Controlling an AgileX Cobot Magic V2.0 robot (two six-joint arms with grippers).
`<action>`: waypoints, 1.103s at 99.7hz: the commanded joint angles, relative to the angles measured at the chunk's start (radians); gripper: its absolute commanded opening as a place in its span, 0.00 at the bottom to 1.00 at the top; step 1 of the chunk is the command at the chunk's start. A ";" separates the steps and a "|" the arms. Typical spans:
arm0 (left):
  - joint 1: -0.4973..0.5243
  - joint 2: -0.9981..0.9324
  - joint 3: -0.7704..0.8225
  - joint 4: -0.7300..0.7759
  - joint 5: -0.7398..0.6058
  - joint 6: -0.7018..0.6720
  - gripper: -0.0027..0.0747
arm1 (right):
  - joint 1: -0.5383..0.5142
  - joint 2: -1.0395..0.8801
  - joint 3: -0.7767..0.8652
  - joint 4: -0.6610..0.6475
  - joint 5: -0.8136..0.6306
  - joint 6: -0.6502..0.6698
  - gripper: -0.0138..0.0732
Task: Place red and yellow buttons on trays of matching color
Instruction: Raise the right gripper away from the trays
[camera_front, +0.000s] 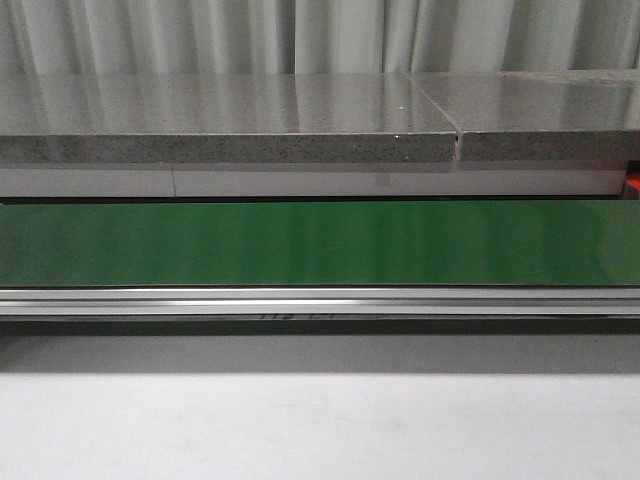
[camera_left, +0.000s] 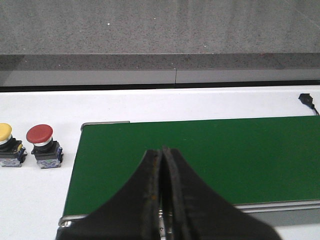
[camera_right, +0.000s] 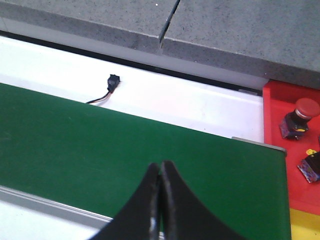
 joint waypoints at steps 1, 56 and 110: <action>-0.007 0.003 -0.028 -0.008 -0.074 -0.012 0.01 | 0.001 -0.009 -0.023 0.024 -0.084 -0.008 0.08; -0.007 0.003 -0.028 -0.008 -0.074 -0.012 0.01 | 0.001 -0.008 -0.023 0.024 -0.078 -0.008 0.08; -0.007 0.003 -0.028 -0.008 -0.066 -0.012 0.14 | 0.001 -0.008 -0.023 0.024 -0.078 -0.008 0.08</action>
